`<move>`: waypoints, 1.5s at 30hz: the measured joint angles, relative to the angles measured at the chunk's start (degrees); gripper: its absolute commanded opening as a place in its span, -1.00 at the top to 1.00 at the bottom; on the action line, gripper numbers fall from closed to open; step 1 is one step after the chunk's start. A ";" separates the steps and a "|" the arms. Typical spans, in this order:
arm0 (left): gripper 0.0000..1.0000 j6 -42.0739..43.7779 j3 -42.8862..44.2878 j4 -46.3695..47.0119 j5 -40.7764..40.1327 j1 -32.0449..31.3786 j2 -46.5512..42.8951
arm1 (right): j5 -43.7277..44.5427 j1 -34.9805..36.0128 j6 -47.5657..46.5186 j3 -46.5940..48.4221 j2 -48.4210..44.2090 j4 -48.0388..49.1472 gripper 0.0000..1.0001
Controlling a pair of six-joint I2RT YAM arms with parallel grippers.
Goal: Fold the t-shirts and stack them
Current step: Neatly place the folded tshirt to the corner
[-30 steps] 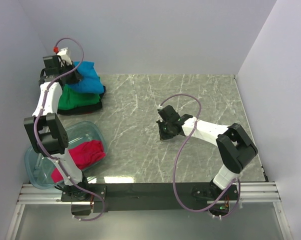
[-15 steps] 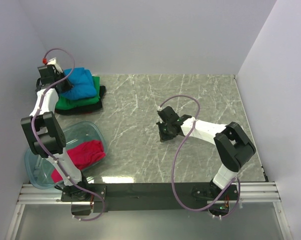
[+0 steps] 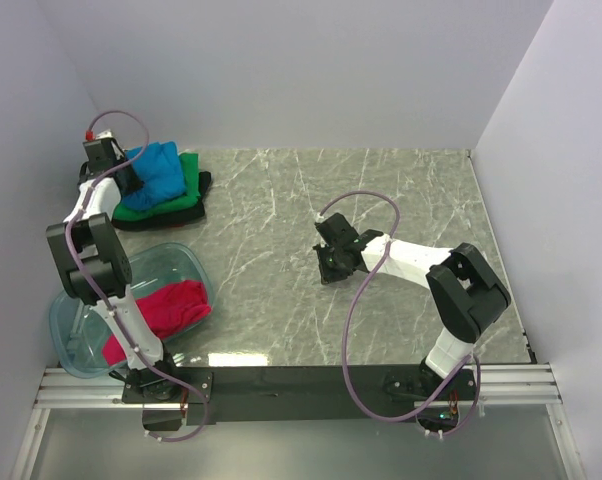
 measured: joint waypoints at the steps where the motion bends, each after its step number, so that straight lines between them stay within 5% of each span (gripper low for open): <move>1: 0.19 -0.09 0.39 -0.48 -1.25 -0.15 0.83 | 0.00 0.00 0.00 0.00 0.00 0.02 1.00; 2: 0.11 -0.44 0.66 -0.79 -2.34 -0.35 1.31 | 0.00 0.00 -0.02 -0.02 0.00 0.00 1.00; 3: -0.26 -0.68 0.79 -0.92 -3.61 -0.48 1.75 | 0.02 0.00 -0.02 -0.02 0.00 -0.02 1.00; 6: -0.91 -1.77 0.74 -1.46 -6.97 -1.01 1.75 | 0.04 0.00 -0.04 -0.02 0.00 -0.04 1.00; 7: -0.97 -2.08 0.70 -1.44 -8.09 -1.20 1.55 | 0.04 0.00 -0.07 -0.02 0.00 -0.04 1.00; 23: -0.99 -7.82 -10.38 -3.28 -28.85 -2.71 -20.13 | -0.04 -0.02 -0.20 -0.02 -0.02 -0.04 1.00; 30: -0.99 -8.55 -21.81 -1.55 -35.78 -14.75 -34.32 | 0.17 -0.07 -0.15 -0.02 -2.62 -0.92 0.93; 38: -0.99 -10.19 -32.06 -1.95 -36.39 -31.26 -46.77 | 1.68 -1.40 -0.02 0.11 -14.82 -2.38 0.44; 45: -0.99 -14.86 -40.39 -3.32 -26.97 -39.21 -54.86 | 4.92 -7.52 -0.17 0.09 -28.00 -3.04 -0.12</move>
